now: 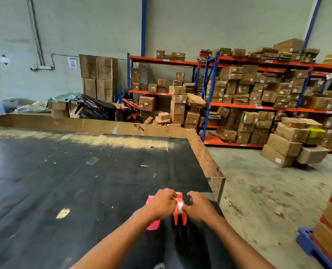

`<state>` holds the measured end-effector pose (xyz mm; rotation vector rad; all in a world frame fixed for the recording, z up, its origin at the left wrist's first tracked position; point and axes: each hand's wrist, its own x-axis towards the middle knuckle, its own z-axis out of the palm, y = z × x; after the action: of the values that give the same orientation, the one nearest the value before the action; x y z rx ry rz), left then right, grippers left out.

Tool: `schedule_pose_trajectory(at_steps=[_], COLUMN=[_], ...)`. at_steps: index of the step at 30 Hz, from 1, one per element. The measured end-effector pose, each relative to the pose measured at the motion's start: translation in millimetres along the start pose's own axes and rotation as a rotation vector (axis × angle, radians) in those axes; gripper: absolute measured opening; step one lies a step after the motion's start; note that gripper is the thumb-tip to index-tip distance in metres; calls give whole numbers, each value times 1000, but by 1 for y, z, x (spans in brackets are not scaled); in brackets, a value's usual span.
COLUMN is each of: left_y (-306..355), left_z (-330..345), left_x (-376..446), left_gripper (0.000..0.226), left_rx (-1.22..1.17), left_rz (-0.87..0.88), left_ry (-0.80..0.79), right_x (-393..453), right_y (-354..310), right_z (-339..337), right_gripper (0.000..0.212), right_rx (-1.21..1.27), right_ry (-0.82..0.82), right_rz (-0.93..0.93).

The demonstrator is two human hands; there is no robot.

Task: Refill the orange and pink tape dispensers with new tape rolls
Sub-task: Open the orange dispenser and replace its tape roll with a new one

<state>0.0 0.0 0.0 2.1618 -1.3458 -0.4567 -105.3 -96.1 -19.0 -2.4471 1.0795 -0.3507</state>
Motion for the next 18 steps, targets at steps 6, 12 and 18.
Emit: schedule_pose_trajectory(at_steps=[6, 12, 18], left_y=[9, 12, 11], left_z=[45, 54, 54], left_x=[8, 11, -11], left_gripper=[33, 48, 30], left_rx=[-201, -771, -690], left_rz=[-193, -337, -95], left_ry=[36, 166, 233], right_x=[-6, -26, -41], right_y=[33, 27, 14], right_z=[37, 27, 8], right_gripper=[30, 14, 25], right_rx=[147, 269, 738], right_ry=[76, 211, 86], right_rz=[33, -118, -77])
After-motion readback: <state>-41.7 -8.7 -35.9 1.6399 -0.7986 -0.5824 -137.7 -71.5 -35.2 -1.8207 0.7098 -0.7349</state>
